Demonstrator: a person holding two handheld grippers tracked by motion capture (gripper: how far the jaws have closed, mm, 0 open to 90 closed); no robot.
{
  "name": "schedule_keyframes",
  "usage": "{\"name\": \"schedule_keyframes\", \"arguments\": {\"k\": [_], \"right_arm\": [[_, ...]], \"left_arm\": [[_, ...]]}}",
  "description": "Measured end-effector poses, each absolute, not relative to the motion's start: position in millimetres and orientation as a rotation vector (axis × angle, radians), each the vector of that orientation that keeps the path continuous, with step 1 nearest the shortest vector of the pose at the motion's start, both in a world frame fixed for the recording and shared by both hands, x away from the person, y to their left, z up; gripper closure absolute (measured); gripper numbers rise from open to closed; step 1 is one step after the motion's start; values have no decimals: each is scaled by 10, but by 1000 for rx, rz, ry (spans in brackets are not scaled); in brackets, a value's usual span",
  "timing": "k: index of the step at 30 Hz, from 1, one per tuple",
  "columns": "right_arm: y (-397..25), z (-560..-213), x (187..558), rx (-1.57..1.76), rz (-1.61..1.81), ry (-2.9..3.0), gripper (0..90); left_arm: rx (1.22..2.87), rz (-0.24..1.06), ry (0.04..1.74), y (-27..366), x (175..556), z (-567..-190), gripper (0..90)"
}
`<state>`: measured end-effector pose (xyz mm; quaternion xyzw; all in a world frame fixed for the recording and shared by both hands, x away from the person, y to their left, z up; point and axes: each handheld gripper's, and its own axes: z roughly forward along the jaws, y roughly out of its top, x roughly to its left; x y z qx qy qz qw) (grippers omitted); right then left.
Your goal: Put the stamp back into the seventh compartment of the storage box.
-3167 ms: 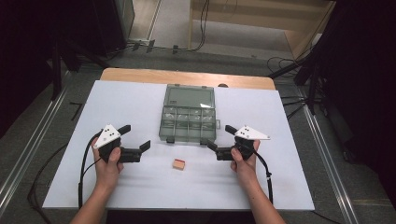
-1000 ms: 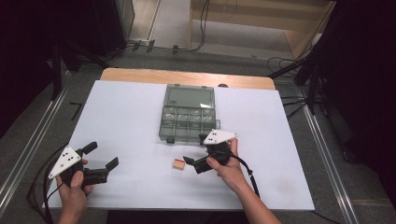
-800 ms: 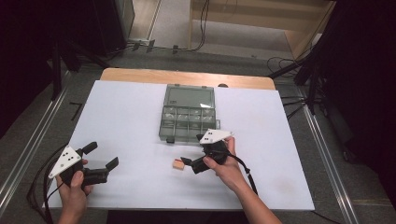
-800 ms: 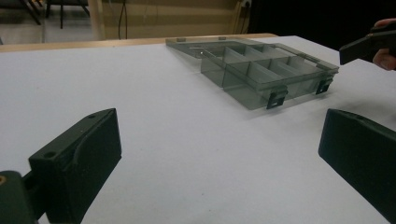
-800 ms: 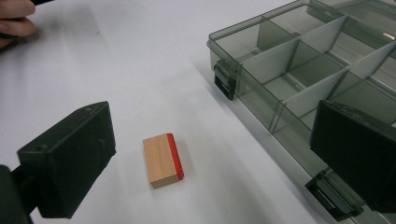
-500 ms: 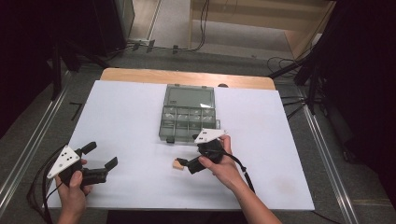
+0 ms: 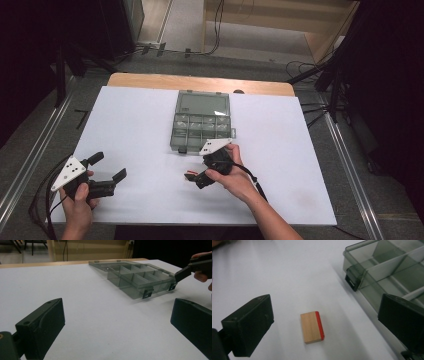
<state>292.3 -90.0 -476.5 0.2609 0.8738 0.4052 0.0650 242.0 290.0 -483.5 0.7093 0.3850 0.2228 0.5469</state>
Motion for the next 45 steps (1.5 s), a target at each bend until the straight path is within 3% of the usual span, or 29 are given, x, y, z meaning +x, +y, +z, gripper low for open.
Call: {"name": "schedule_keyframes", "arguments": {"k": [10, 13, 22, 45], "right_arm": [[-808, -4809, 2910, 755, 1174, 2714, 0], [-786, -4824, 2884, 748, 1164, 2704, 155], [-725, -4873, 2875, 707, 1111, 2743, 312], [-744, -5013, 2841, 656, 981, 2781, 569]], "left_arm": [[1678, 521, 913, 2906, 2426, -4840, 0], [1681, 521, 912, 2906, 2427, -4842, 0], [1678, 522, 916, 2913, 2422, -4836, 0], [1676, 521, 910, 2903, 2426, -4838, 0]]}}
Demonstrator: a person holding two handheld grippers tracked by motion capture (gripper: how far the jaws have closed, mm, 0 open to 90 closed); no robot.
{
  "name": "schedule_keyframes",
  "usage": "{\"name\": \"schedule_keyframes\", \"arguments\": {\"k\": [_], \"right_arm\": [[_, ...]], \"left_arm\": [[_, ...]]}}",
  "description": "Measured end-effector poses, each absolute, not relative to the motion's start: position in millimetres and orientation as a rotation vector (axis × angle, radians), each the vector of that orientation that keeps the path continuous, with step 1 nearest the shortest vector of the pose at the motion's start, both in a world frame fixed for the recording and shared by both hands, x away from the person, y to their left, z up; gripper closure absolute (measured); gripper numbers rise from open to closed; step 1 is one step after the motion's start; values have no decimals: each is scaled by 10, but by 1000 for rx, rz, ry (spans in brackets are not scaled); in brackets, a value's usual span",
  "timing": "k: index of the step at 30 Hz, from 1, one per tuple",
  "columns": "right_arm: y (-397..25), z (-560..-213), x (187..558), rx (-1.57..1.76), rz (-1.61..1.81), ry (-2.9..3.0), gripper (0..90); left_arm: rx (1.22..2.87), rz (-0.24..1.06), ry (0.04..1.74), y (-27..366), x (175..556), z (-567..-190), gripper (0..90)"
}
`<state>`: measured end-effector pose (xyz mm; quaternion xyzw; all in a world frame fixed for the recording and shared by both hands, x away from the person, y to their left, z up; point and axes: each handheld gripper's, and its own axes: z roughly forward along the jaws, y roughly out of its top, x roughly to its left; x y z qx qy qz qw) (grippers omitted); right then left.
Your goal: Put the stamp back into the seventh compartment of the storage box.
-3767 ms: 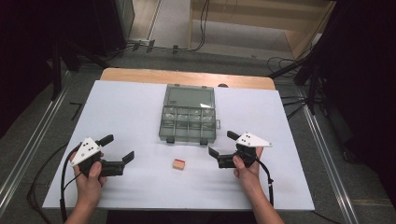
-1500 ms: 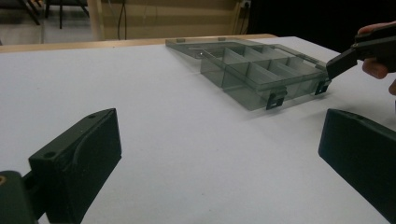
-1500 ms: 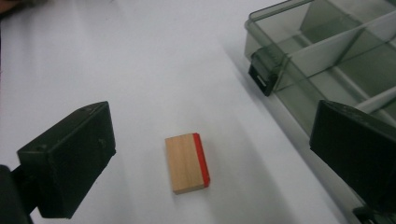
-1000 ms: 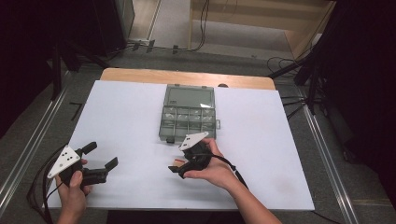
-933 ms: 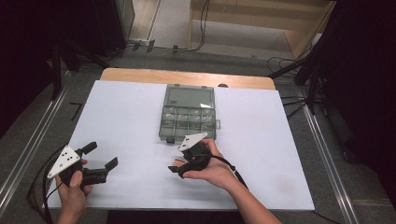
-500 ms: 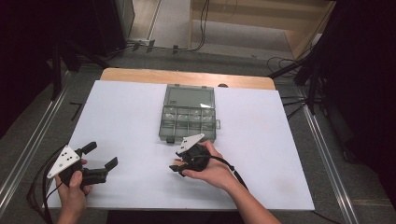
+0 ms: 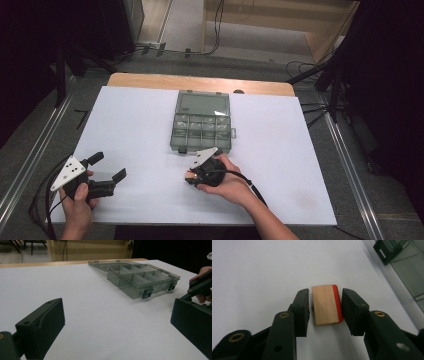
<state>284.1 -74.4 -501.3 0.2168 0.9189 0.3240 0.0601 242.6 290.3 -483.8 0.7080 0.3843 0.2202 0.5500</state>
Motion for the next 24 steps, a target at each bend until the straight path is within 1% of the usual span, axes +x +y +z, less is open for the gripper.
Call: {"name": "schedule_keyframes", "arguments": {"k": [4, 13, 24], "right_arm": [[-756, -5020, 2847, 646, 986, 2769, 637], [-754, -4996, 2838, 631, 999, 2778, 642], [-845, -4845, 2887, 657, 1060, 2757, 643]], "left_arm": [[1676, 519, 916, 2908, 2425, -4839, 0], [1685, 521, 910, 2903, 2425, -4837, 0], [1684, 521, 898, 2886, 2422, -4830, 0]]}}
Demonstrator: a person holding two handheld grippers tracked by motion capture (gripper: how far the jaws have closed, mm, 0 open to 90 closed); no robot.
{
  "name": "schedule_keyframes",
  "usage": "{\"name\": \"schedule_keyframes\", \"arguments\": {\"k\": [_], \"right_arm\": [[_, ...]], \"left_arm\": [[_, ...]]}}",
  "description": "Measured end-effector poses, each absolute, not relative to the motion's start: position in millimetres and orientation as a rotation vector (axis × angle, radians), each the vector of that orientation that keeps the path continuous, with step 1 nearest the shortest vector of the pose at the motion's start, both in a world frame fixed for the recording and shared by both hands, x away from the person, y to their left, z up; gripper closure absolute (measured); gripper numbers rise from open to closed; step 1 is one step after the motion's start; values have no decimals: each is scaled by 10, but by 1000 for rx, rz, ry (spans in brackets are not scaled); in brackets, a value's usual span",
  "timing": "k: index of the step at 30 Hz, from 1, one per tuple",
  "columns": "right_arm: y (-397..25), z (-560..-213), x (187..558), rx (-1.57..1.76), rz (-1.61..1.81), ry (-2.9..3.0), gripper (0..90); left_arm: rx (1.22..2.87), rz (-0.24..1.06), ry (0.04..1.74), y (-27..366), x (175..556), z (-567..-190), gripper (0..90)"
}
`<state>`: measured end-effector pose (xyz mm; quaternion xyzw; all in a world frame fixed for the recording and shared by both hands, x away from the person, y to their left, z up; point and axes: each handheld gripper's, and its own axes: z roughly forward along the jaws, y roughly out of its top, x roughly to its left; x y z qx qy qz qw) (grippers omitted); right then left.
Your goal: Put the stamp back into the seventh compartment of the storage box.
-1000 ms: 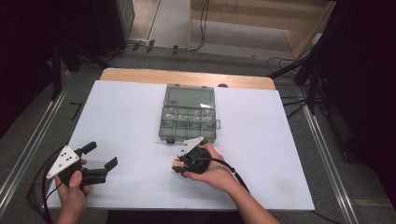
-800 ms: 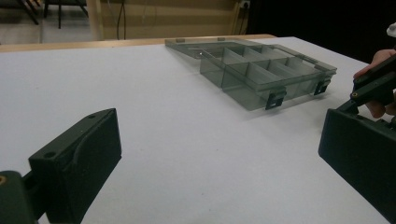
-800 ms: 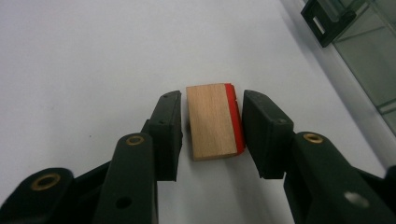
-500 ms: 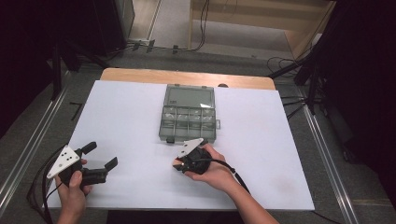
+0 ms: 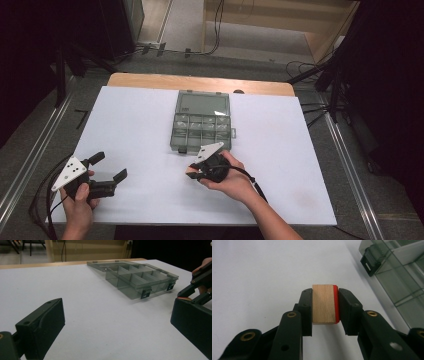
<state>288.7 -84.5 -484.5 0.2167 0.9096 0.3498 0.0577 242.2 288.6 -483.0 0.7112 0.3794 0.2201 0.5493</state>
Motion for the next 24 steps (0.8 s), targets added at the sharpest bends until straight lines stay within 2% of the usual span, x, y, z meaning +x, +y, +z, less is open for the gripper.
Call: {"name": "schedule_keyframes", "arguments": {"k": [24], "right_arm": [[-1004, -4613, 3034, 724, 1093, 2721, 643]], "left_arm": [[1687, 511, 898, 2860, 2426, -4847, 0]]}}
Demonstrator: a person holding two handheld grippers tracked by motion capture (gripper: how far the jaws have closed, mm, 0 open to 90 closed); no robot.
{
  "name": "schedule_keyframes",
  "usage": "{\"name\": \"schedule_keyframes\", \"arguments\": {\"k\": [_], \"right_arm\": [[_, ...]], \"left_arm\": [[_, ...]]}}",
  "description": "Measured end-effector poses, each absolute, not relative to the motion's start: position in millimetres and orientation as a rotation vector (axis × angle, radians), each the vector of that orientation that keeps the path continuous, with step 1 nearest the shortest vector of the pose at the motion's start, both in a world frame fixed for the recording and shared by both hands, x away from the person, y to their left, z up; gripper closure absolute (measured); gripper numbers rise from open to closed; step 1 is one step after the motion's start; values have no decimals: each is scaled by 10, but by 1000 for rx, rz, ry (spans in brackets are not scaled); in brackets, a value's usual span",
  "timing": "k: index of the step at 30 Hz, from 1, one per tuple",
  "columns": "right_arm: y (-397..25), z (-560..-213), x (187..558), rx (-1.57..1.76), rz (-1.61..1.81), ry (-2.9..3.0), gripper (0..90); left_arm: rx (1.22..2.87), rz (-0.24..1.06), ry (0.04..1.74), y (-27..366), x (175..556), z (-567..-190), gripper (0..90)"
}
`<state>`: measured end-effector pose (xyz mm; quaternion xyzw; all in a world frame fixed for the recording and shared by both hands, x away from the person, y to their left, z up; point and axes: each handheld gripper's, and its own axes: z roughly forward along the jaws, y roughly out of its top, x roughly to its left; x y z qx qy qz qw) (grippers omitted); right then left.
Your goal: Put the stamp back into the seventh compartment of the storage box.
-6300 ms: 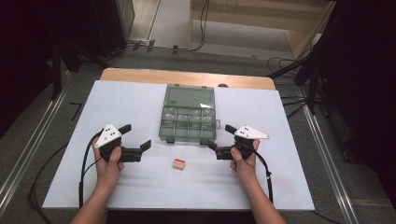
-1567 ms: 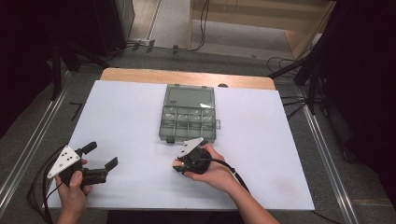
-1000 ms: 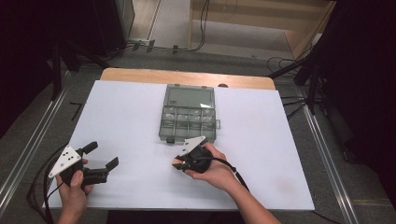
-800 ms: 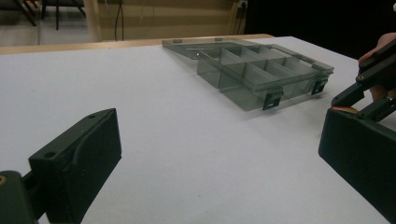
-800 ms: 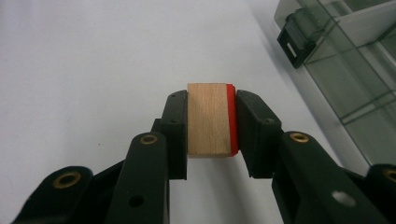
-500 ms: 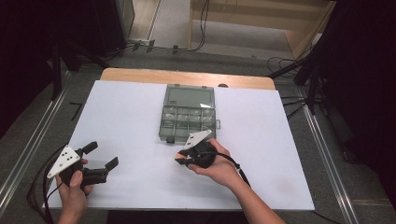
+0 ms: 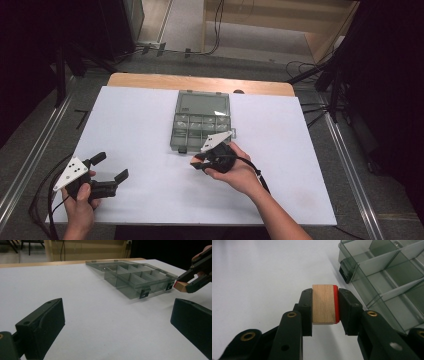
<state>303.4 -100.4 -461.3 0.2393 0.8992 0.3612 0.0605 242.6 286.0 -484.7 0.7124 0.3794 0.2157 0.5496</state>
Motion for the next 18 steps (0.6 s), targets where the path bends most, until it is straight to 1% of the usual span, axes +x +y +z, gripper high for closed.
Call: {"name": "schedule_keyframes", "arguments": {"k": [18], "right_arm": [[-1062, -4493, 3133, 769, 1115, 2694, 643]], "left_arm": [[1694, 515, 896, 2845, 2418, -4847, 0]]}}
